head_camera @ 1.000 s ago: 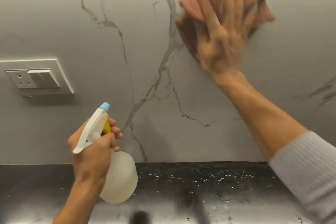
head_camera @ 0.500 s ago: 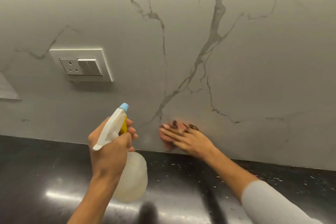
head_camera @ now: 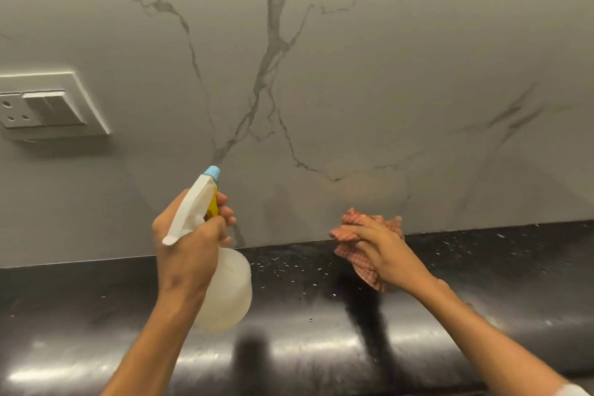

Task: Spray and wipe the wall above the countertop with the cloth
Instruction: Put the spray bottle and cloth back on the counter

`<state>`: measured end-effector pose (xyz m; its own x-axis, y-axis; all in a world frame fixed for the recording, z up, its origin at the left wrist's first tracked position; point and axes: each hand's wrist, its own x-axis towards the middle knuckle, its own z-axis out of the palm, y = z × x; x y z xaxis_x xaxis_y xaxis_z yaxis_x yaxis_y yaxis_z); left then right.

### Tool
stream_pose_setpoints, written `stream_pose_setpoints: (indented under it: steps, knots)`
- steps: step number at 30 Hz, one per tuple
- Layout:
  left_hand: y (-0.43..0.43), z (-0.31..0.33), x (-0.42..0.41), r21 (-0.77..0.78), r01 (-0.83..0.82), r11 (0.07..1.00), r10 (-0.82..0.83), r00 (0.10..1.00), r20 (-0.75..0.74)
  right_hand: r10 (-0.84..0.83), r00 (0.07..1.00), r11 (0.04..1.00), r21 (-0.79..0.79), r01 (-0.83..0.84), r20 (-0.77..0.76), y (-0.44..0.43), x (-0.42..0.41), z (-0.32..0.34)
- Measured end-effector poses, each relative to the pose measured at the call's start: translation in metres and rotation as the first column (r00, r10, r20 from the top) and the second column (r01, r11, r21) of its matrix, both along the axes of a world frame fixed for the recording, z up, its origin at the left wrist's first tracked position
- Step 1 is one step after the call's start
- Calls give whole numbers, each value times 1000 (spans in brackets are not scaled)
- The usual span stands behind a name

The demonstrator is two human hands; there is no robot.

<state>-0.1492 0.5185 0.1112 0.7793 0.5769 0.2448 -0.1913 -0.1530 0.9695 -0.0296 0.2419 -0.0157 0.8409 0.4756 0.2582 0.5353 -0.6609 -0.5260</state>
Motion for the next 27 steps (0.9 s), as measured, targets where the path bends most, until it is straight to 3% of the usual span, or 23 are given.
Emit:
stream_pose_setpoints:
  steps: [3,5,8,12,18,23,27]
  knots:
    - [-30,-3,10,-2,53,999,-53,999,-11,-110,945,884,405,235,-309,-23,-32,15]
    - [-52,-6,16,1,83,997,-83,996,-23,-109,875,758,530,381,-472,-36,-50,15]
    - [-87,-12,22,14,120,993,-120,992,-33,-140,796,581,602,548,-589,-56,-73,17]
    - [-141,-18,28,27,177,984,-175,983,-56,-219,744,475,598,646,-631,-97,-100,13]
    - [-231,-30,34,30,293,956,-290,954,-80,-422,736,487,552,677,-530,-189,-139,12]
    - [-301,-33,46,68,365,928,-358,928,-99,-670,589,427,415,803,-451,-253,-139,15]
    - [-355,-34,63,76,409,909,-403,911,-90,-742,532,416,342,842,-407,-289,-118,14]
